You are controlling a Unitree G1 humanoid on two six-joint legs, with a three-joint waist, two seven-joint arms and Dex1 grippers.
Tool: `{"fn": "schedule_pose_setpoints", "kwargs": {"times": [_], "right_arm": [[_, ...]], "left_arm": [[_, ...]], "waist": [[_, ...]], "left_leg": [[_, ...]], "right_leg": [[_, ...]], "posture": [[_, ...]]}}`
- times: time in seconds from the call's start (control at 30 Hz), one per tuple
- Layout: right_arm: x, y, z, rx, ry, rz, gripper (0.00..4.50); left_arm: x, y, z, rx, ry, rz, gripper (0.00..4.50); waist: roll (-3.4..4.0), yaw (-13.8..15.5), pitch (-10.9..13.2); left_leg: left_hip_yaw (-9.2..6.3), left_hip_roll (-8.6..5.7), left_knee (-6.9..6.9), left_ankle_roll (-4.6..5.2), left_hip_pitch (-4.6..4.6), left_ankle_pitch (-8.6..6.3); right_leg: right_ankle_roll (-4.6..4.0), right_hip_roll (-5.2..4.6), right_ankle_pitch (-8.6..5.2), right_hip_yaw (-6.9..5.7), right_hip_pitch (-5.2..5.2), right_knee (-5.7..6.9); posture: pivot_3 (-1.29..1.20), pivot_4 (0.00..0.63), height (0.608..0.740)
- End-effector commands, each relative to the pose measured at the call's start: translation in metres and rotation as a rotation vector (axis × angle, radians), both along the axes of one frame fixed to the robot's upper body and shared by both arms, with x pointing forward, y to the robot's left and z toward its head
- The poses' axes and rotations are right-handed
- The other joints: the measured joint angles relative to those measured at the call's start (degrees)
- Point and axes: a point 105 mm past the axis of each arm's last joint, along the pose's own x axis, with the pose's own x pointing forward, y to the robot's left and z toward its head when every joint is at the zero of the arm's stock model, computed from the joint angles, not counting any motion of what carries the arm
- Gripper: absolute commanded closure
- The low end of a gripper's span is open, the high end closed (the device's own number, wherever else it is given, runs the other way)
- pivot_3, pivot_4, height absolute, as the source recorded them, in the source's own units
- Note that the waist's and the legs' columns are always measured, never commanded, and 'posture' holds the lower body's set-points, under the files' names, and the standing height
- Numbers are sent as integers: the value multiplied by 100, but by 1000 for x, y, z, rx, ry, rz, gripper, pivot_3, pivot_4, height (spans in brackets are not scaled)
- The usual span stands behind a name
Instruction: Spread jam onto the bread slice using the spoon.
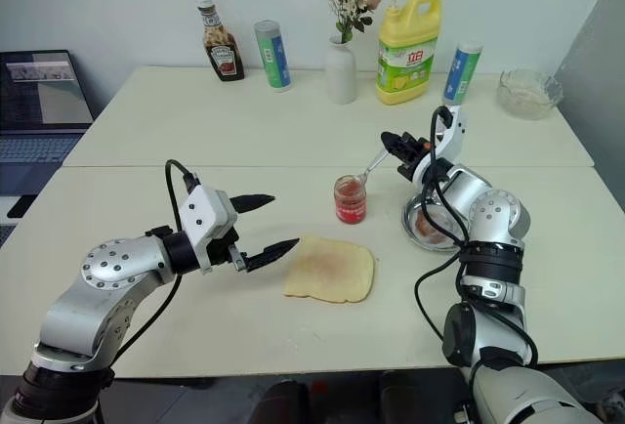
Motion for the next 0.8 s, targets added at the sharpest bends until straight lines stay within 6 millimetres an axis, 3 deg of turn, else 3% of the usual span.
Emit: {"fn": "schedule_pose_setpoints", "kwargs": {"times": [0.03, 0.23, 0.37, 0.6, 0.73, 0.8], "right_arm": [[0, 1, 24, 81, -42, 2, 4467], [-1, 1, 28, 127, -35, 3, 4467], [-12, 10, 41, 112, -91, 63, 4467], [-42, 27, 61, 74, -176, 151, 4467], [-63, 42, 60, -60, -254, 214, 4467], [-78, 55, 55, -153, -317, 264, 4467]], "left_arm": [[-3, -8, 9, -7, -45, -50, 0], [-2, -9, 9, -7, -50, -59, 0], [-4, -7, 11, -8, -50, -62, 0], [-17, 11, 2, 39, 5, -54, 0], [-24, 20, 0, 37, 8, -28, 0], [-37, 26, -5, 39, 52, -34, 0]], "waist": [[0, 0, 0], [0, -2, 0], [2, -2, 1], [5, -26, 3], [5, -42, 3], [5, -56, 3]], "left_leg": [[0, 0, 0, 0, 0, 0], [0, 0, -1, 0, -1, 0], [0, 0, -2, 0, -2, 0], [-3, 3, -10, 1, -19, 0], [-8, 2, -10, 1, -30, 0], [-5, 3, -9, 1, -34, 0]], "right_leg": [[0, 0, 0, 0, 0, 0], [0, 1, 0, 0, -1, 0], [0, 0, 0, 0, -3, -2], [0, 2, 0, -2, -23, -1], [-1, 0, -1, -6, -29, -4], [-1, -1, -2, -4, -36, -4]], "posture": [[0, 150, 740], [0, 150, 740], [0, 150, 740], [0, 150, 740], [0, 150, 740], [0, 150, 740]]}}
